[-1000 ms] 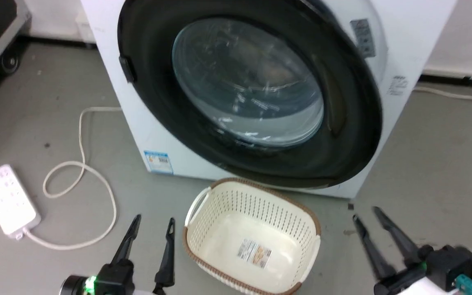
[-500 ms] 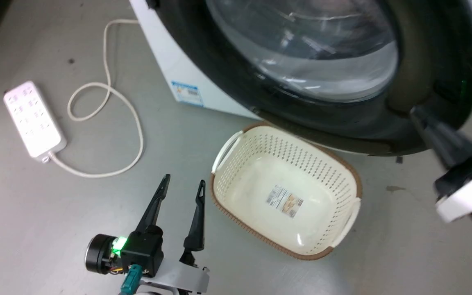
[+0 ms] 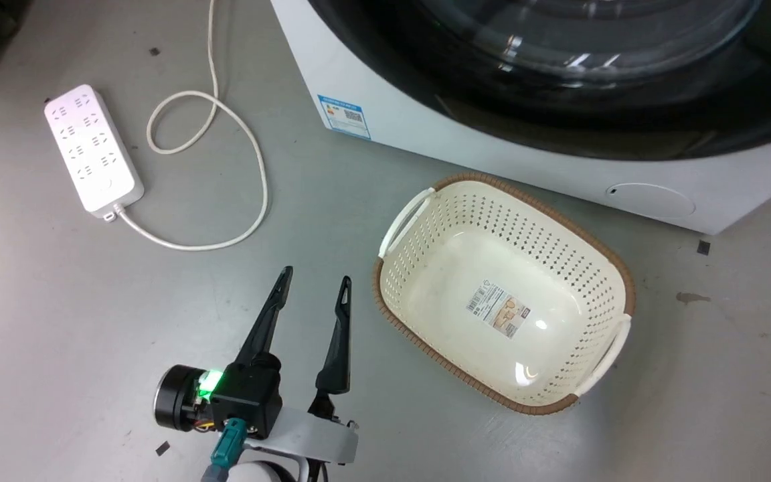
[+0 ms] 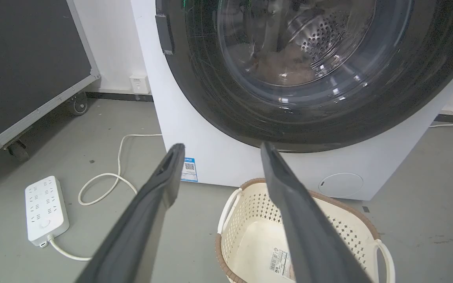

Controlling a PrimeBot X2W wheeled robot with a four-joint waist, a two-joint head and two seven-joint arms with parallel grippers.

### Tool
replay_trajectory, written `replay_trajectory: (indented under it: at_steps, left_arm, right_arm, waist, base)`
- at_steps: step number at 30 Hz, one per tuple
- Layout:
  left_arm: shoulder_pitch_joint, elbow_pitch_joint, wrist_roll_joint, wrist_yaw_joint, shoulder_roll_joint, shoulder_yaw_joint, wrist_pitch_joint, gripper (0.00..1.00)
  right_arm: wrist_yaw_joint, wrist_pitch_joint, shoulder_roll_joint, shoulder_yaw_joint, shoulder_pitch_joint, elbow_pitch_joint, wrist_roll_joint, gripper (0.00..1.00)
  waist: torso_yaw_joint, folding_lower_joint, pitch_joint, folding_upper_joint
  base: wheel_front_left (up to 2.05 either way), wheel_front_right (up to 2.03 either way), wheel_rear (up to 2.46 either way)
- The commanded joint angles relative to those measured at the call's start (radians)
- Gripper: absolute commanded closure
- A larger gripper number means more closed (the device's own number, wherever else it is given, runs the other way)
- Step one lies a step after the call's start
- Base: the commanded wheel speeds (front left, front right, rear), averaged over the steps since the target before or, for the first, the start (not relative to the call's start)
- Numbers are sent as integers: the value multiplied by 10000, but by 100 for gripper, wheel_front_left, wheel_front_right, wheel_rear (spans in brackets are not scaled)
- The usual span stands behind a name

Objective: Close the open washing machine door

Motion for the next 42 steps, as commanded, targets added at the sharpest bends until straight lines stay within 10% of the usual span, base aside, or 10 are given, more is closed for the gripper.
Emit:
replay_trajectory:
  at_steps: [1,10,11,13,24,35,42]
  left_arm:
    - [-130,-37,-51,59,-17,-61,-43,0]
    - [-137,71,-192,189,-19,-113,-43,0]
    - [-120,95,-211,175,-19,-79,-43,0]
    - [-74,151,-232,115,-19,13,-43,0]
    - [500,546,-328,-396,-19,884,-43,0]
    - [1431,780,-425,-1011,3,1846,-43,0]
    - [1541,1194,-386,-1305,-2,1862,-43,0]
  right_arm:
    - [-11,18,136,-123,-363,295,83,100]
    - [-11,-425,733,-109,-848,1565,-26,100]
    - [-11,-521,762,-32,-757,1599,-83,82]
    - [-11,-704,891,49,-498,1639,-117,0]
    - [-11,-1023,2113,-940,2164,46,-732,0]
    - [-11,-1028,5460,-4463,6990,-3494,-3938,0]
    - [-11,-1028,6224,-4619,8208,-3955,-4902,0]
  waist:
    - [35,-1,41,-1]
    - [2,-1,-344,-1]
    - [-39,-1,-465,-1]
    - [-158,-1,-762,-1]
    - [-1322,-1,-2739,-1]
    - [-2230,-1,-3951,-1]
    - [-2339,-1,-4059,-1]
  base:
    - [0,0,0]
    - [0,0,0]
    - [0,0,0]
    - [0,0,0]
    - [0,0,0]
    - [0,0,0]
    - [0,0,0]
